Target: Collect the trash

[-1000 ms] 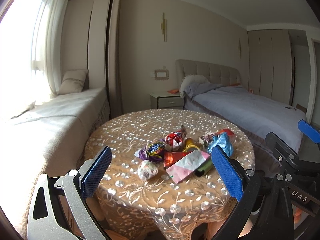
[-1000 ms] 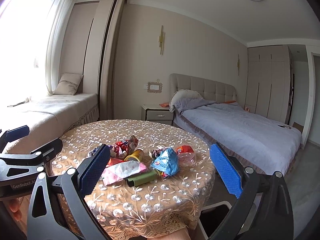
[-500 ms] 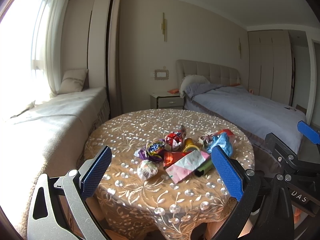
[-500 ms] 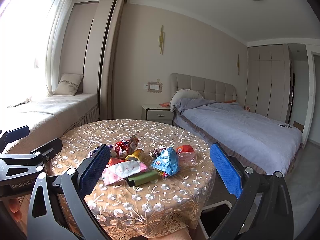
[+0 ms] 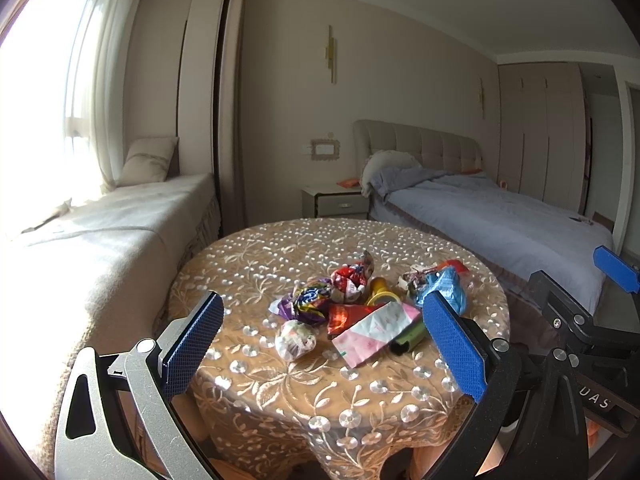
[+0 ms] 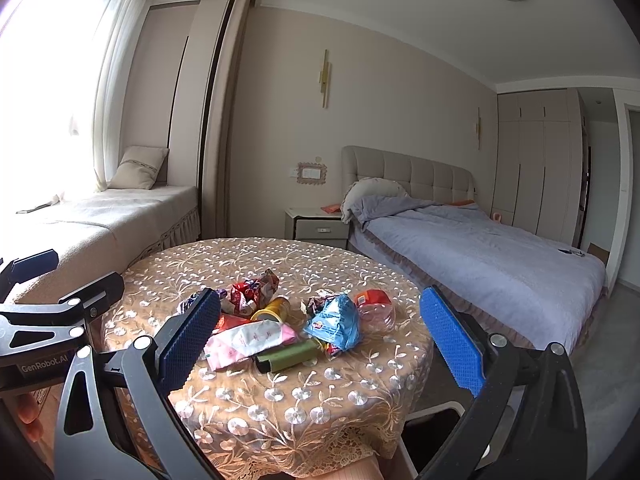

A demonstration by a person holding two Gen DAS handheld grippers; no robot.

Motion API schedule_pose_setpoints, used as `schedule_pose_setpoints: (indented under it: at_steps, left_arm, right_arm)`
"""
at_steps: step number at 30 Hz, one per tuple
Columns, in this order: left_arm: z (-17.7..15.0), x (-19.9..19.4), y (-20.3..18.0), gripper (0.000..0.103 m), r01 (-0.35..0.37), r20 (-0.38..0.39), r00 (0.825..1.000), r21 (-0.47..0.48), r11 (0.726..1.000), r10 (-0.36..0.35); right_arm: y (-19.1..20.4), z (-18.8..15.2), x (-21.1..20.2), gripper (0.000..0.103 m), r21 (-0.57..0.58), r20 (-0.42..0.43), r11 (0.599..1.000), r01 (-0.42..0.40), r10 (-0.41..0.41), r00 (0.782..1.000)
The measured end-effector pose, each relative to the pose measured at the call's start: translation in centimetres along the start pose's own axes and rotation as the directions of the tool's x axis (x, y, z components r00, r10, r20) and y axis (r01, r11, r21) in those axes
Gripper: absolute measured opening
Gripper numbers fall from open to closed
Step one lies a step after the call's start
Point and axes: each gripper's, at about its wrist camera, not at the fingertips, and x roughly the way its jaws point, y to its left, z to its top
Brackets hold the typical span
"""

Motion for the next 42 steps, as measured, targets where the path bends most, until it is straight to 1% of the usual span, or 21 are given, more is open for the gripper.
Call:
schedule_pose_setpoints:
  at_steps: [7,13,19,24,26,29,32,34,37,40,42]
  left_arm:
    - [-0.1,0.5,-0.3,0.098,-0.010,-0.014,1.000,0.005,1.000,0.010]
    - [-0.7,1.8,-0.6,0.098,-0.001,-0.042,0.999,0.018,1.000,0.002]
    - [-2.0,4.3,-0.4,0.098,0.040,-0.106,0.994,0.016,0.999,-0.038]
    - [-2.9,7.3,-0.4,0.098,0.020,-0.168,0.986,0.031,0.999,-0.015]
    - [-3.1,8.7,-0.6,0.098,0.024,-0.193,0.981,0.034,0.999,-0.017]
    - [-3.2,10.3,-1.3,0.098,0.045,-0.213,0.977,0.049,0.998,-0.034]
    - [-3.2,12.1,-2.2,0.098,0.069,-0.226,0.973,0.071,0.995,-0.052]
    - [-3.1,13.6,-3.2,0.098,0.094,-0.238,0.969,0.109,0.990,-0.066]
    - [-3.5,16.3,-4.9,0.098,0.130,-0.256,0.963,0.179,0.975,-0.081]
    - [-4.0,18.9,-5.7,0.097,0.179,-0.301,0.947,0.203,0.963,-0.112]
    - [-4.2,20.4,-5.7,0.088,0.212,-0.332,0.933,0.201,0.956,-0.137]
  right_arm:
    - [-0.4,-0.3,0.8,0.099,0.015,-0.014,1.000,-0.012,0.012,1.000]
    - [-1.0,-0.7,1.8,0.100,0.034,-0.037,0.999,-0.029,0.030,0.999]
    - [-1.3,-1.6,4.1,0.100,0.043,-0.089,0.998,-0.040,0.044,0.995]
    - [-1.7,-2.8,7.1,0.100,0.047,-0.157,0.998,-0.048,0.054,0.986]
    - [-2.0,-3.2,8.2,0.100,0.060,-0.181,0.997,-0.050,0.060,0.982]
    - [-2.7,-3.7,10.1,0.100,0.076,-0.213,0.996,-0.055,0.070,0.975]
    - [-3.1,-4.0,12.1,0.100,0.064,-0.233,0.997,-0.046,0.060,0.971]
    - [-3.5,-4.3,14.0,0.100,0.053,-0.246,0.998,-0.037,0.049,0.968]
    - [-4.2,-4.7,17.2,0.100,0.058,-0.286,0.998,-0.032,0.047,0.957]
    - [-4.8,-5.1,20.5,0.100,0.072,-0.342,0.997,-0.038,0.061,0.938]
    - [-5.0,-5.5,22.2,0.100,0.069,-0.372,0.997,-0.041,0.064,0.926]
